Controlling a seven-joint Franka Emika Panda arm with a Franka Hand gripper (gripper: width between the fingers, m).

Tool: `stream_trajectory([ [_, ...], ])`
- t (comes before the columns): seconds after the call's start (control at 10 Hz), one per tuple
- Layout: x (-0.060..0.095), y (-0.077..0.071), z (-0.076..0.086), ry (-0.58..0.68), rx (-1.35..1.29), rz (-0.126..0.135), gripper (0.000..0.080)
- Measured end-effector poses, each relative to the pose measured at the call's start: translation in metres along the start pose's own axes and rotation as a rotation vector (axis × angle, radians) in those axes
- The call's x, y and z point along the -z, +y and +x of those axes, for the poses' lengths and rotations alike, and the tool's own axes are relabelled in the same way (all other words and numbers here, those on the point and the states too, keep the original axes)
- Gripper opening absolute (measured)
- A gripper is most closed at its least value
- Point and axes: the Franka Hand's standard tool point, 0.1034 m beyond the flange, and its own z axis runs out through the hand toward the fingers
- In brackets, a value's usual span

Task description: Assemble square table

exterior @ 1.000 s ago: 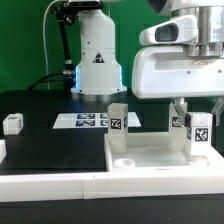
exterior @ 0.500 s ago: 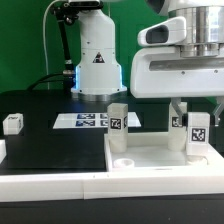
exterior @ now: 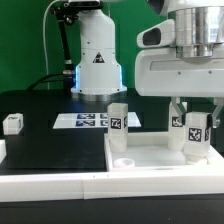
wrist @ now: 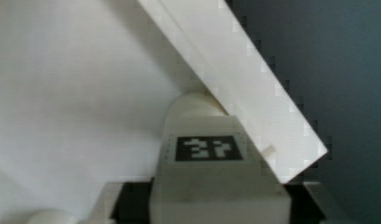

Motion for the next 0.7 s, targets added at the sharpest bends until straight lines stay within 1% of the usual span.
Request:
stream_trajectory([
  [0.1, -0.0003, -0.0001, -0.0001, -0.003, -0.132, 0.009, 0.0291],
  [0.3, -0.0006, -0.001, 0.001, -0.005, -0.347, 0.038, 0.0291],
  [0.4, -0.0006, -0.0009, 0.0014, -0.011, -0.413, 0.042, 0.0291],
  [0.6, -0.0004, -0.0015, 0.0007, -0.014, -0.453, 0.04, 0.0291],
  [0.7, -0.0005, -0.0015, 0.0007, -0.014, -0.462, 0.041, 0.0369],
])
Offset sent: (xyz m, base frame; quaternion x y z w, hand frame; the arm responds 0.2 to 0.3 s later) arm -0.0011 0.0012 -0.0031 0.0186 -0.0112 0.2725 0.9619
